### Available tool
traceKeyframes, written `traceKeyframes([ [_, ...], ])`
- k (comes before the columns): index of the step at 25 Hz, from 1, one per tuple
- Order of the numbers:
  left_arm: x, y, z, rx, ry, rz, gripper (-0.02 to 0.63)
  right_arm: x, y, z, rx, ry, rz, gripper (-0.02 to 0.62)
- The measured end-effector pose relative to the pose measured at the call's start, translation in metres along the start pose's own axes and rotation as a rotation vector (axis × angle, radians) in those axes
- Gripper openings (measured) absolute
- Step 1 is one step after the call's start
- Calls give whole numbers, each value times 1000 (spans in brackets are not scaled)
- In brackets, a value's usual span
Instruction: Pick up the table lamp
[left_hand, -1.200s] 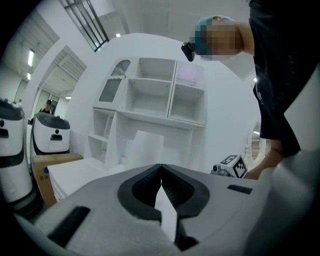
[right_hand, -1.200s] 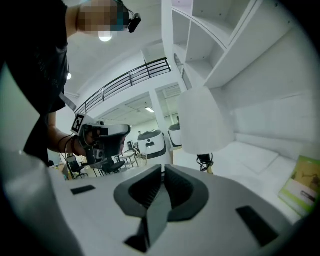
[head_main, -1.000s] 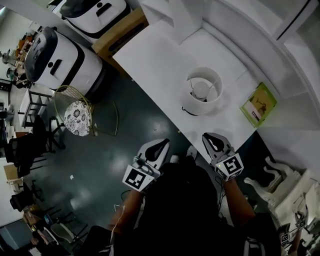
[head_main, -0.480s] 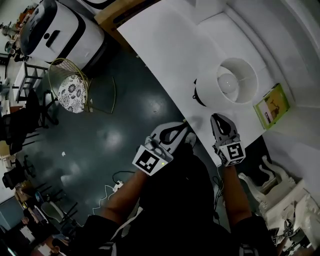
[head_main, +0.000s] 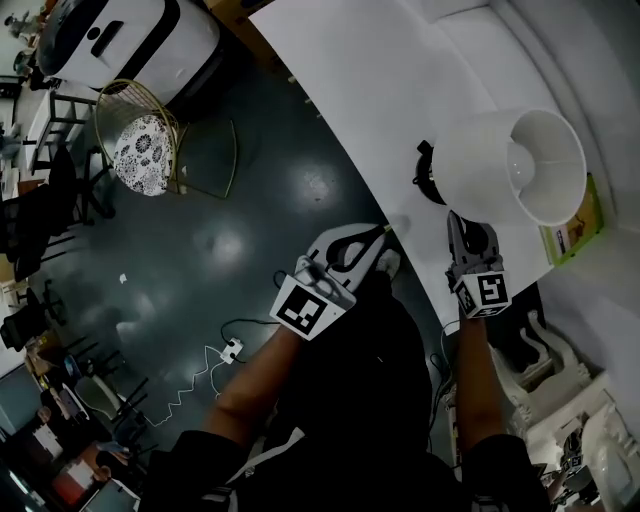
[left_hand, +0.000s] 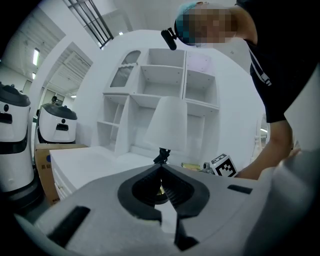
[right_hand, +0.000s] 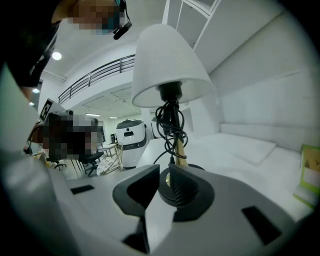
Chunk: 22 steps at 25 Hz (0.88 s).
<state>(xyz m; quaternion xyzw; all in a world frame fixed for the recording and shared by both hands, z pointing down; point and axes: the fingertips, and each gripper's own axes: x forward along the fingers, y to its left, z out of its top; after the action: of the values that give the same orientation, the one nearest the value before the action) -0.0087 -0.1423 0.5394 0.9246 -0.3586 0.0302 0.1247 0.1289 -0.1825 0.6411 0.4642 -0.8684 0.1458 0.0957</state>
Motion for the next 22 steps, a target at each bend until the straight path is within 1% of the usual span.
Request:
traceKeyframes([
  [5, -3, 17, -10, -10, 0, 32, 18, 14, -3, -5, -28, 12, -29, 43],
  [9, -1, 25, -15, 5, -2, 37, 18, 22, -8, -12, -16, 16, -42, 43],
  [11, -1, 27, -17, -5, -3, 41, 18, 25, -10, -13, -15, 20, -43, 45],
  [13, 0, 30, -18, -16, -4, 44, 18, 30, -12, -14, -14, 26, -42, 59],
  [16, 2, 31, -20, -17, -3, 45, 18, 37, -15, -13, -10, 29, -47, 100],
  [19, 5, 31, -23, -23, 2, 42, 18, 42, -18, -13, -14, 34, -58, 114],
  [22, 7, 32, -24, -29, 2, 42, 18, 48, -19, -11, -42, 30, -68, 126],
])
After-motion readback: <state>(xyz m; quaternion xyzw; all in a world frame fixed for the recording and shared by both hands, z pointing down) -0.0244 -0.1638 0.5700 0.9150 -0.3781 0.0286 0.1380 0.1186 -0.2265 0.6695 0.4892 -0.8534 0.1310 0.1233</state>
